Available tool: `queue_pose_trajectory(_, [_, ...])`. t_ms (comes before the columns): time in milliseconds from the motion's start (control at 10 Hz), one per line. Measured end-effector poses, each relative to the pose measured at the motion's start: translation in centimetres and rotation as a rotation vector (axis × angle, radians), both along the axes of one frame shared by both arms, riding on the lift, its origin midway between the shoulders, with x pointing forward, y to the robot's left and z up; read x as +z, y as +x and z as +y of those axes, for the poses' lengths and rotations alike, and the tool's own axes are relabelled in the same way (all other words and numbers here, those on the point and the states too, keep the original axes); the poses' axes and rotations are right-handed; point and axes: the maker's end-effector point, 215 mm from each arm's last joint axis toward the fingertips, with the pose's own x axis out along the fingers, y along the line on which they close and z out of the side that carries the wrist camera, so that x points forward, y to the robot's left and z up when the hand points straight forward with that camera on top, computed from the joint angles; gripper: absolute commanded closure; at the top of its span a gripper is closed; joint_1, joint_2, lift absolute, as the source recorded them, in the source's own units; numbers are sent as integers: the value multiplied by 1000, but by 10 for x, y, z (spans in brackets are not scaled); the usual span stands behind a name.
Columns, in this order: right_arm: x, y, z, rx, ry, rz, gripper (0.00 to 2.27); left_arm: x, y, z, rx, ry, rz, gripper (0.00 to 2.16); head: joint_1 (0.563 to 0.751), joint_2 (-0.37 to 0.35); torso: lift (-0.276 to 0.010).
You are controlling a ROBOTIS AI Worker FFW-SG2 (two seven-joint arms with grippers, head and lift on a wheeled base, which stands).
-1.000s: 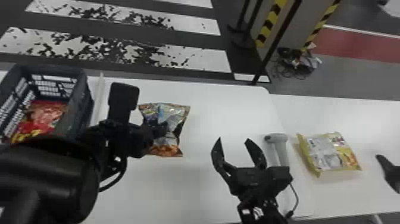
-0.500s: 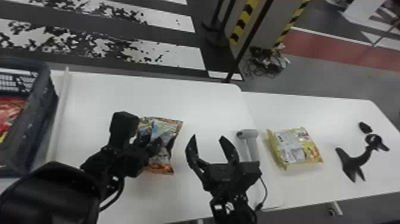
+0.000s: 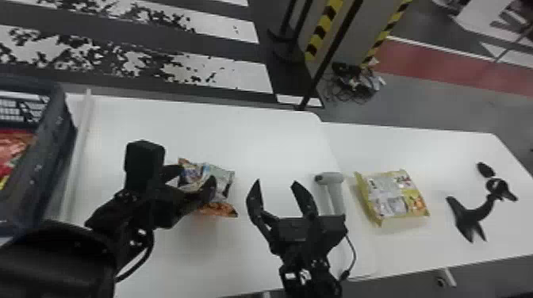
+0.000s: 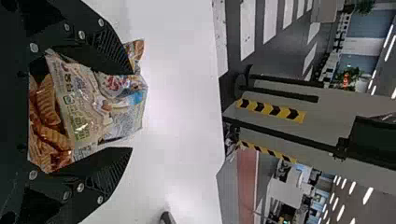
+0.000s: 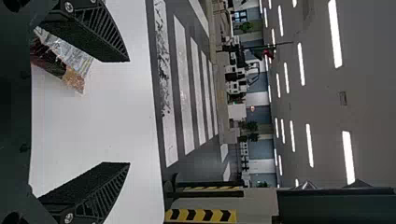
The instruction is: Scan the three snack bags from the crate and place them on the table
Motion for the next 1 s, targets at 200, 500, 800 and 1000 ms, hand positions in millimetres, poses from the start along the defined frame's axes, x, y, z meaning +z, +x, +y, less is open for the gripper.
queue_pose_trajectory(200, [0,0,1,3,0,-1,97,32,12,29,64,-25,-55,36,695,-302,-62])
queue_pose_trajectory(500, [4,2,4,11,-2,-8,218,69,30,90,184,-30,-154,46,695,-210,-62])
queue_pose_trajectory(800, [13,5,16,46,-17,-25,1055,116,43,168,344,8,-377,70,695,-103,-62])
queue_pose_trajectory(1000, [12,9,32,90,-30,-8,1868,123,37,210,411,37,-446,80,695,-42,-62])
